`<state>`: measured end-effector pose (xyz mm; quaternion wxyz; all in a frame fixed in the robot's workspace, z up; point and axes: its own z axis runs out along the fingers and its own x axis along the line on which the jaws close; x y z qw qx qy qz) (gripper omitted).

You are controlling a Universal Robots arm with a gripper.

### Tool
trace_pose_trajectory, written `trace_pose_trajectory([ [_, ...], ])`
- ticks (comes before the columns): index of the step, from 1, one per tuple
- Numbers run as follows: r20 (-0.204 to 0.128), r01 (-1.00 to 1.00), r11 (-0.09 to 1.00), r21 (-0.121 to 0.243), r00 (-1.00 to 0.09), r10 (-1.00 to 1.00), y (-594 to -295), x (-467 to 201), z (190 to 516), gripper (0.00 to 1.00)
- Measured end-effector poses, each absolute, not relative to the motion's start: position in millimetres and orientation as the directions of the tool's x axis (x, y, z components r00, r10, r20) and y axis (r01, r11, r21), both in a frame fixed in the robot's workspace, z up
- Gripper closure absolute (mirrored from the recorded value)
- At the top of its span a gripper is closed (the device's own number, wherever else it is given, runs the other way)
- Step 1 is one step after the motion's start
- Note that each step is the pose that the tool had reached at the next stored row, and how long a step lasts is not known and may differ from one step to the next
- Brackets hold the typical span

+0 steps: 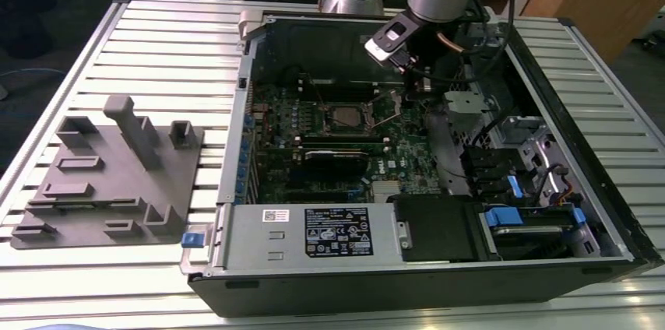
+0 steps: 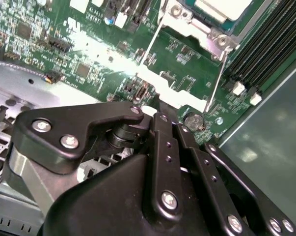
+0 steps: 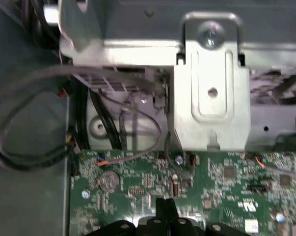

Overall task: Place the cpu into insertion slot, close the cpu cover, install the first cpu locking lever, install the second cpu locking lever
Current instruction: 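Close the cpu cover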

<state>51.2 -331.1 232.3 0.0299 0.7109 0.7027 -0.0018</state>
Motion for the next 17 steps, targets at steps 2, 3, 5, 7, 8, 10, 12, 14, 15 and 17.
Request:
trace_pose_trajectory([
  [2,-0.044,0.999,-0.011,0.041,0.013,0.999,-331.0,46.2,232.2,0.89],
  [3,-0.044,0.999,-0.011,0.042,0.012,0.999,-331.1,43.4,232.2,0.89],
  [5,-0.044,0.999,-0.011,0.046,0.013,0.999,-331.1,36.7,232.3,0.89],
  [7,-0.044,0.999,-0.011,0.049,0.013,0.999,-331.2,30.1,232.3,0.89],
  [8,-0.043,0.999,-0.011,0.051,0.013,0.999,-331.2,26.8,232.3,0.89],
  [10,-0.043,0.998,-0.011,0.055,0.013,0.999,-331.3,20.0,232.3,0.89],
  [12,-0.042,0.998,-0.011,0.058,0.013,0.999,-331.3,13.4,232.2,0.89],
  [14,-0.042,0.998,-0.011,0.062,0.013,0.999,-331.2,7.4,232.2,0.89],
  [15,-0.042,0.998,-0.011,0.064,0.014,0.999,-331.3,4.1,232.2,0.89],
  [17,-0.042,0.998,-0.011,0.067,0.014,0.999,-331.3,-1.7,232.2,0.89],
])
